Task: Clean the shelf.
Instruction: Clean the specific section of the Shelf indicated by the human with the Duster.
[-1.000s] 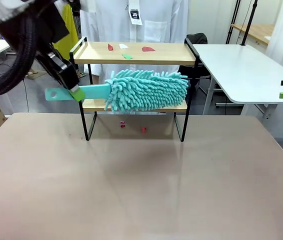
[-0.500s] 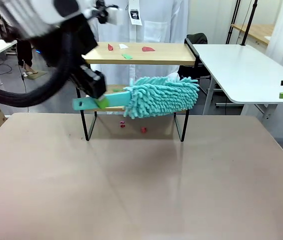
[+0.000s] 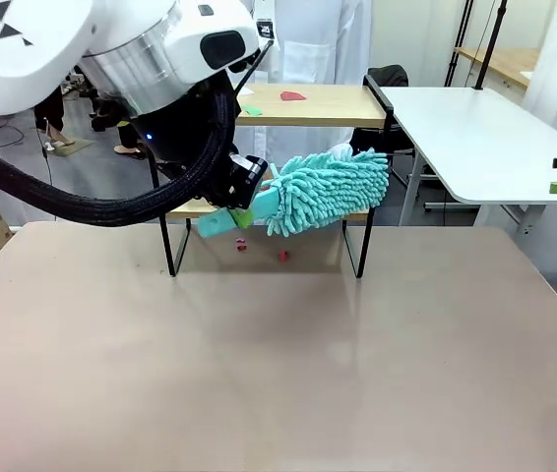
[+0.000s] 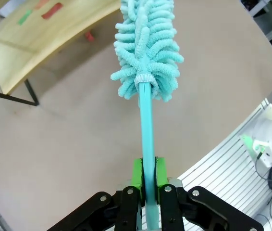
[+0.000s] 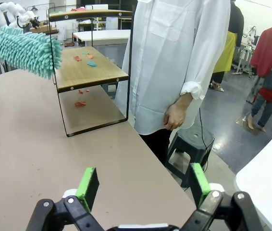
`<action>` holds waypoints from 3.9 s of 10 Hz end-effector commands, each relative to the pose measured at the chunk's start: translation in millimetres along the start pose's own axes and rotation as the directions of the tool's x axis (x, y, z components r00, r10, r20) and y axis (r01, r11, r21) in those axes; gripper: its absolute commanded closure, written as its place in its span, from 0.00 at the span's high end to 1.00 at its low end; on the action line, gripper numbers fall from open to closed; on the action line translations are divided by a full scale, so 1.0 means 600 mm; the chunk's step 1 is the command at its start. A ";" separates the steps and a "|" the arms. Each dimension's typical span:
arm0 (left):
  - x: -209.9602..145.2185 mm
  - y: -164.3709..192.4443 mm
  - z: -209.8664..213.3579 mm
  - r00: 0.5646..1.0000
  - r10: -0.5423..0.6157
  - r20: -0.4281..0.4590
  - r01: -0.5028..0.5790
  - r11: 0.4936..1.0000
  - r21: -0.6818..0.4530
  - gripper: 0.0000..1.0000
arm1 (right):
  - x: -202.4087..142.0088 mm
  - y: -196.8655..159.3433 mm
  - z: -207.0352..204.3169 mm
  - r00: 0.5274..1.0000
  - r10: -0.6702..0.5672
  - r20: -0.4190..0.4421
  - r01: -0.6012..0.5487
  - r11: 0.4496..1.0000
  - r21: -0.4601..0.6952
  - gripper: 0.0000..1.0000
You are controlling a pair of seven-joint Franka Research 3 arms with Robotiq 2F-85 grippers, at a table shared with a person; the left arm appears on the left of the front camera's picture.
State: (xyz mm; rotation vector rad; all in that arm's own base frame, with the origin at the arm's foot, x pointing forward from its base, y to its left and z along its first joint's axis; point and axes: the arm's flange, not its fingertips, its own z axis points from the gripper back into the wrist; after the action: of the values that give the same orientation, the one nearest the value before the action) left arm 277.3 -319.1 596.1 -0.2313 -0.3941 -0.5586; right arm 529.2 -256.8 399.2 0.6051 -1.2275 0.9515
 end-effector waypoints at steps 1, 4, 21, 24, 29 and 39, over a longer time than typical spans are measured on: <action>0.023 -0.008 -0.008 1.000 0.019 0.017 -0.019 0.999 0.040 0.13 | 0.014 0.002 -0.004 1.000 -0.015 -0.018 0.014 1.000 -0.013 1.00; 0.041 -0.014 -0.020 1.000 0.014 0.024 -0.015 0.999 0.052 0.13 | 0.014 0.002 -0.004 1.000 -0.015 -0.018 0.014 1.000 -0.013 1.00; 0.112 -0.083 -0.211 0.967 0.229 0.111 -0.237 0.969 0.067 0.13 | 0.014 0.002 -0.004 1.000 -0.015 -0.018 0.014 1.000 -0.013 1.00; 0.110 -0.085 -0.221 0.969 0.225 0.105 -0.233 0.970 0.064 0.13 | 0.014 0.002 -0.004 1.000 -0.015 -0.018 0.014 1.000 -0.013 1.00; 0.093 -0.050 -0.231 0.936 0.337 0.102 -0.350 0.921 0.171 0.13 | 0.014 0.002 -0.004 1.000 -0.015 -0.018 0.014 1.000 -0.013 1.00; 0.003 0.138 -0.164 0.831 0.554 0.052 -0.506 0.713 0.485 0.13 | 0.014 0.002 -0.004 1.000 -0.015 -0.018 0.014 1.000 -0.013 1.00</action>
State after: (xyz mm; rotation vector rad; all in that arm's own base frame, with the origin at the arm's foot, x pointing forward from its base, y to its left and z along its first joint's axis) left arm 360.2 -285.6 497.8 0.1040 -0.3422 0.0799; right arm 529.2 -256.6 399.4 0.6060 -1.2280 0.9505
